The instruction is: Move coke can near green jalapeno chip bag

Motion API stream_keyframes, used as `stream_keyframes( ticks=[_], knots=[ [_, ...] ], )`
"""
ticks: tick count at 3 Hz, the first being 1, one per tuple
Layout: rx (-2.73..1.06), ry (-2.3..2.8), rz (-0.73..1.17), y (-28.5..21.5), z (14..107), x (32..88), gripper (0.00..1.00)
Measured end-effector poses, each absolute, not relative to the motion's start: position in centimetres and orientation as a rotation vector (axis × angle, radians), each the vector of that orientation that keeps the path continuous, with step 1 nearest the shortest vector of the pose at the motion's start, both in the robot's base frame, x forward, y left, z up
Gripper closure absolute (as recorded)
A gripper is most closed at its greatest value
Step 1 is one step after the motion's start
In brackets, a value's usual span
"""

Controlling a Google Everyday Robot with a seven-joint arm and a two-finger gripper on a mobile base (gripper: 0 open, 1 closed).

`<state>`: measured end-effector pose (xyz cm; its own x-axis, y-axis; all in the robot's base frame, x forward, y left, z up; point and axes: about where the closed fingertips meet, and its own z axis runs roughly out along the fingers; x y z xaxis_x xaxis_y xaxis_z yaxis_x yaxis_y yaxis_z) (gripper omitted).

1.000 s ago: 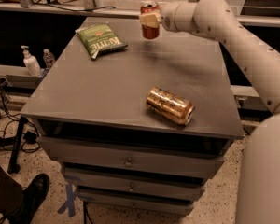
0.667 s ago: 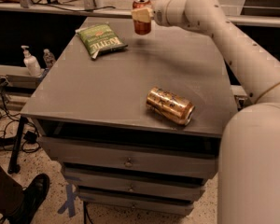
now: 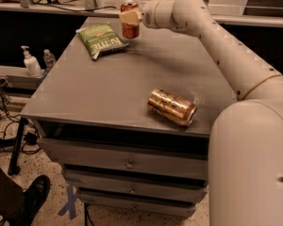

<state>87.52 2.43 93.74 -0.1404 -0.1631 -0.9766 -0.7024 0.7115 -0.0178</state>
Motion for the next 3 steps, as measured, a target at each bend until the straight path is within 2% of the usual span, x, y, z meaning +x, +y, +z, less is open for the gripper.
stream_keyframes(
  ticks=[1,3],
  knots=[
    [-0.71,1.692,0.577,3.9,92.6,86.6,1.0],
    [-0.708,1.72,0.584,3.7,90.7,85.6,1.0]
  ],
)
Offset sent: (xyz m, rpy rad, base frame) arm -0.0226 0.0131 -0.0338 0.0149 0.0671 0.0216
